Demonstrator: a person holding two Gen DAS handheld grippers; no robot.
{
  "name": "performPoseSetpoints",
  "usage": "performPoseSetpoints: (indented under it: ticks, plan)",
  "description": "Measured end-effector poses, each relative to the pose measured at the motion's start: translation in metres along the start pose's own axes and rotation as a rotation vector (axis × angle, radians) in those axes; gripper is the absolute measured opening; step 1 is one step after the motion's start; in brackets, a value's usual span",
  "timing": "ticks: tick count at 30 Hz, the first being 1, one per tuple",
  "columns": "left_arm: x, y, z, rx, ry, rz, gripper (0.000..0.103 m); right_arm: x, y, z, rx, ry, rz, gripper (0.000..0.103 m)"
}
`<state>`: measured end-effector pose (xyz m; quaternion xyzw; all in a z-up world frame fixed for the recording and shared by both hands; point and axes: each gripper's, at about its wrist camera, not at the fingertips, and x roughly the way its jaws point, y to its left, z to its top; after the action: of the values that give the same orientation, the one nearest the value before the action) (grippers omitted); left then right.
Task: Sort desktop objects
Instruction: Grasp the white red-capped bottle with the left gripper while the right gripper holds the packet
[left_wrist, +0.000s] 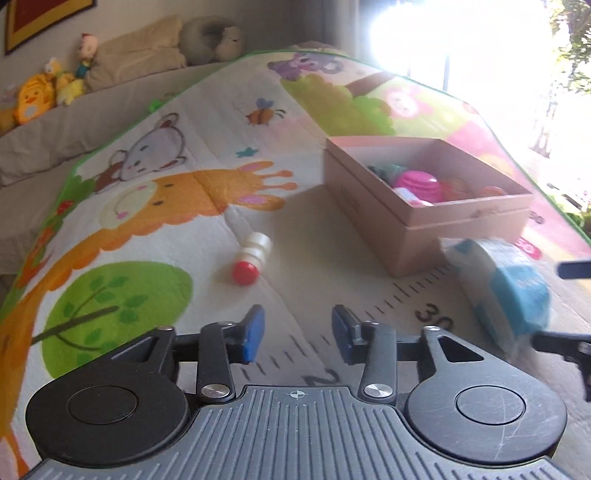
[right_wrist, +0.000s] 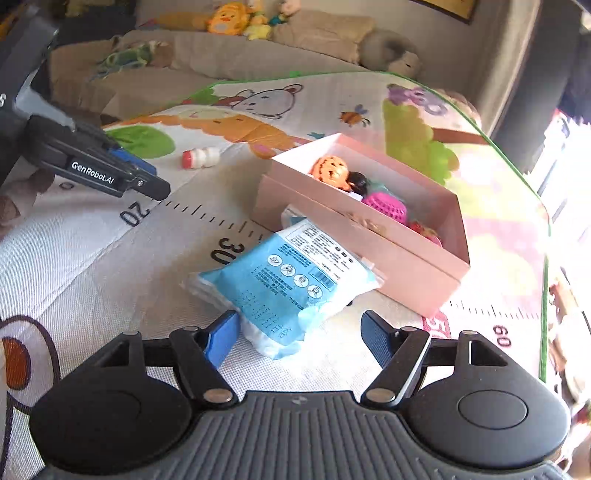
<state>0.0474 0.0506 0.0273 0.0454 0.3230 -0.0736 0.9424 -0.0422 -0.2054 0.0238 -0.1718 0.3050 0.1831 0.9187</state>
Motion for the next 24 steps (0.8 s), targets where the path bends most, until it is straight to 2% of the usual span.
performPoseSetpoints:
  ticks: [2, 4, 6, 10, 12, 14, 20, 24]
  plan:
    - [0.016, 0.009, 0.009, -0.03, -0.003, 0.085, 0.068, -0.003, -0.01, -0.007, 0.104, -0.05, 0.031, 0.082]
    - [0.033, 0.019, 0.018, -0.069, 0.009, 0.142, 0.071, -0.004, -0.019, -0.015, 0.21, -0.09, 0.064, 0.084]
    - [0.048, 0.026, 0.025, -0.095, 0.03, 0.141, 0.071, -0.004, -0.019, -0.019, 0.267, -0.114, 0.075, 0.084]
    - [0.068, 0.029, 0.031, -0.105, 0.059, 0.163, 0.063, -0.003, -0.023, -0.018, 0.312, -0.152, 0.084, 0.086]
    - [0.068, 0.027, 0.031, -0.097, 0.051, 0.172, 0.05, -0.001, -0.03, -0.023, 0.36, -0.164, 0.073, 0.097]
    - [0.065, 0.022, 0.029, -0.067, 0.051, 0.165, 0.03, 0.0, -0.041, -0.026, 0.422, -0.166, 0.094, 0.097]
    - [0.034, -0.014, 0.007, 0.083, 0.042, 0.102, 0.03, 0.006, -0.053, -0.03, 0.516, -0.141, 0.099, 0.1]
    - [0.005, -0.031, -0.009, 0.094, 0.07, -0.041, 0.03, 0.007, -0.055, -0.032, 0.535, -0.144, 0.082, 0.103]
